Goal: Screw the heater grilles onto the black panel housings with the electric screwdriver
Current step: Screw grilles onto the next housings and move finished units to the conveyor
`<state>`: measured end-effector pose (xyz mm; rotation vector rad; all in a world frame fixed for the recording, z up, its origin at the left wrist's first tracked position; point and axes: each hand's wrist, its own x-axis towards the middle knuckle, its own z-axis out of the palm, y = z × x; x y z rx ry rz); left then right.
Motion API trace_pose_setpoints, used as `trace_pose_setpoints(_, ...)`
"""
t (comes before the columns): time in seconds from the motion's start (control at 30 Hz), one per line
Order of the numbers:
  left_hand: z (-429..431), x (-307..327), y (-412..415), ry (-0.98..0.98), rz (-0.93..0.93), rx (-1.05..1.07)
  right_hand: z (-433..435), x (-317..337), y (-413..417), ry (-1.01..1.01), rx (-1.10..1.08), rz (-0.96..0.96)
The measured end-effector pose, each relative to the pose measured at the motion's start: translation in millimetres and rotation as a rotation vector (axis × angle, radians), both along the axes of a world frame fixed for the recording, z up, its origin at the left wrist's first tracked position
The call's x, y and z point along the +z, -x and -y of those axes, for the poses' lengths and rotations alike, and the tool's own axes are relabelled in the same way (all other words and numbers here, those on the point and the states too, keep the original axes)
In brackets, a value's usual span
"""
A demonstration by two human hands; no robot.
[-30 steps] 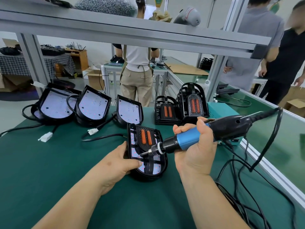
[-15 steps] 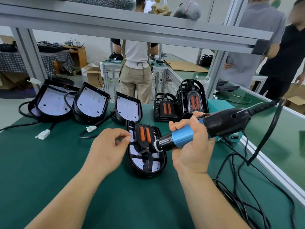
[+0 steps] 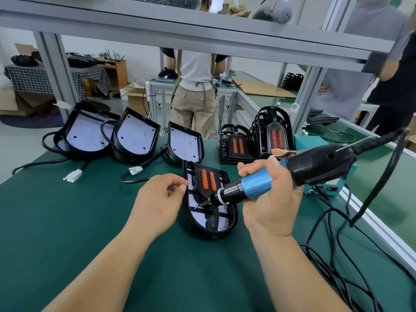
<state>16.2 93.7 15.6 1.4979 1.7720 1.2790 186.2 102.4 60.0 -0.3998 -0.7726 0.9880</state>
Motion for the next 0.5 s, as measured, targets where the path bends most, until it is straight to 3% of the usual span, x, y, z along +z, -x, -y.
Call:
trace_pose_setpoints(0.17, 1.6, 4.3, 0.0, -0.024, -0.044, -0.014, 0.0, -0.1, -1.3, -0.002, -0.013, -0.007)
trace_pose_setpoints(0.37, 9.9, 15.7, -4.1, -0.048, -0.289, -0.138, -5.2, 4.7, -15.9, 0.038, -0.020, -0.113)
trace_pose_setpoints(0.5, 9.2, 18.3, -8.9, 0.007, -0.471, -0.080, -5.9, 7.2, -19.8, 0.111, -0.049, -0.197)
